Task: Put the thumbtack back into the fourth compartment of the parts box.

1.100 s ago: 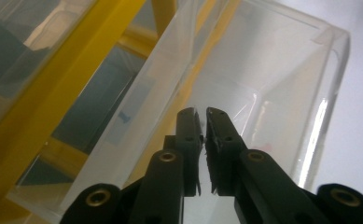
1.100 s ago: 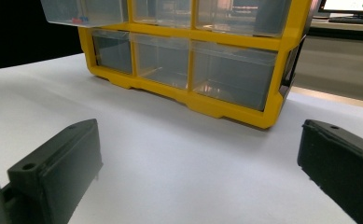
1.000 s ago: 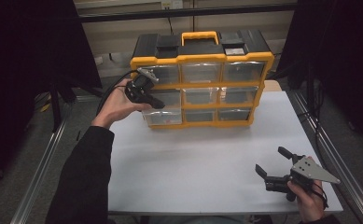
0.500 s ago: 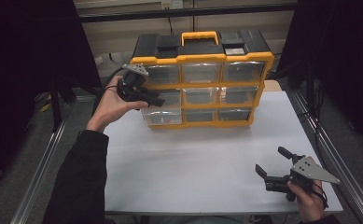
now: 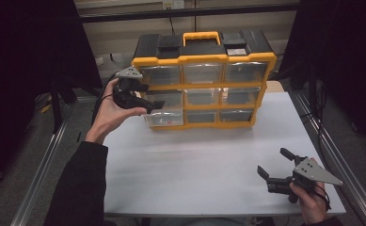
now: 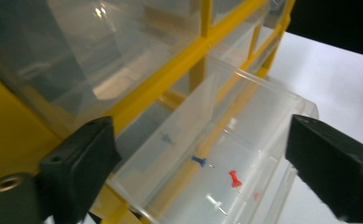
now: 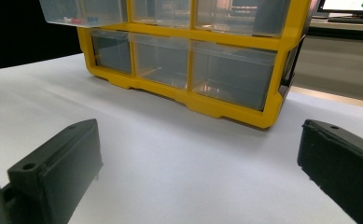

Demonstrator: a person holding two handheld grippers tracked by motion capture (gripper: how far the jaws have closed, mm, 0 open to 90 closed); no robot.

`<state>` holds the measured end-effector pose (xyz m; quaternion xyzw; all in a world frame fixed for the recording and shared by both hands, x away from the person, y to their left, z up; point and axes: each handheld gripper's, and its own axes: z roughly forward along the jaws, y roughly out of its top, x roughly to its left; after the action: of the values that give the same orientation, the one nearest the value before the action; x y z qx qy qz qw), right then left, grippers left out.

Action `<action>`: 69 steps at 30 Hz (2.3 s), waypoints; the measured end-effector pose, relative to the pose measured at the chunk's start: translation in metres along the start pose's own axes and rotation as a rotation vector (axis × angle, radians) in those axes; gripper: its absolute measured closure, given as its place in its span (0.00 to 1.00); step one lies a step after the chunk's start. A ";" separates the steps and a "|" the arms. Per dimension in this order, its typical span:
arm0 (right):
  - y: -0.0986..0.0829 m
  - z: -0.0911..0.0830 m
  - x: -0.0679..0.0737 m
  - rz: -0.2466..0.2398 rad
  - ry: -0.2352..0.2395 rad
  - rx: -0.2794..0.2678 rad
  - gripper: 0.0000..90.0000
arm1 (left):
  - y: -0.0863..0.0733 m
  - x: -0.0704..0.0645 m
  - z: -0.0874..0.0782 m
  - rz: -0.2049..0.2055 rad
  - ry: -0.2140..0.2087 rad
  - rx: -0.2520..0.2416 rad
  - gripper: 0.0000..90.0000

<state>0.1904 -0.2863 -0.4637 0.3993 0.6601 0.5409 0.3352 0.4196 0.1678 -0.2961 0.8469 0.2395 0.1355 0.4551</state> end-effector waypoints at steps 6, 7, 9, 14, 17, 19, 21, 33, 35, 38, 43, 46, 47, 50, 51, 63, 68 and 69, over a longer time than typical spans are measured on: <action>0.000 -0.001 0.000 -0.001 0.002 0.004 0.00 | -0.011 -0.006 0.000 0.025 0.005 -0.042 0.05; 0.000 0.000 0.000 -0.001 0.000 0.003 0.00 | -0.014 -0.007 -0.002 0.049 0.003 -0.051 0.04; 0.000 0.000 0.000 -0.002 0.002 0.001 0.00 | -0.017 -0.011 -0.003 0.059 0.015 -0.075 0.04; 0.000 0.000 0.000 0.000 0.001 0.001 0.00 | -0.028 -0.017 -0.011 0.059 0.035 -0.131 0.04; 0.000 0.000 0.000 0.000 0.001 0.001 0.00 | -0.039 -0.019 -0.014 0.004 0.055 -0.180 0.03; 0.000 0.000 0.000 -0.001 0.003 0.005 0.00 | -0.046 -0.019 -0.015 -0.001 0.069 -0.193 0.03; 0.000 0.000 0.000 0.001 0.001 0.001 0.00 | -0.053 -0.019 -0.017 -0.020 0.083 -0.204 0.03; 0.000 0.000 0.000 0.003 0.007 0.003 0.00 | -0.100 -0.033 -0.009 -0.052 0.105 -0.284 0.03; 0.000 0.000 0.000 0.002 0.005 0.003 0.00 | -0.111 -0.035 -0.006 -0.071 0.109 -0.300 0.03; 0.000 0.000 0.000 0.002 0.004 0.004 0.00 | -0.125 -0.037 0.000 -0.053 0.109 -0.262 0.03; 0.000 0.000 0.001 -0.002 0.006 0.002 0.00 | -0.141 -0.043 0.007 -0.076 0.114 -0.265 0.03; 0.000 -0.001 0.000 0.000 0.005 0.005 0.00 | -0.151 -0.050 0.013 -0.123 0.145 -0.272 0.04; 0.000 -0.001 0.001 0.001 0.000 0.002 0.00 | -0.154 -0.053 0.015 -0.120 0.154 -0.268 0.04; 0.000 -0.001 0.001 0.001 0.003 0.000 0.00 | -0.161 -0.057 0.018 -0.115 0.131 -0.243 0.04; 0.000 -0.001 0.000 0.003 0.003 0.000 0.00 | -0.164 -0.060 0.019 -0.114 0.120 -0.244 0.04; 0.001 0.001 0.002 0.007 0.001 0.002 0.00 | -0.187 -0.084 0.000 -0.146 0.120 -0.276 0.04; 0.000 0.006 0.002 0.011 0.003 0.007 0.00 | -0.201 -0.092 -0.014 -0.160 0.109 -0.268 0.04; 0.000 0.006 0.002 0.010 0.003 0.007 0.00 | -0.203 -0.094 -0.016 -0.172 0.118 -0.274 0.04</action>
<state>0.1951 -0.2820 -0.4645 0.4031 0.6604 0.5408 0.3300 0.2756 0.2249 -0.4581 0.7439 0.3168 0.1771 0.5612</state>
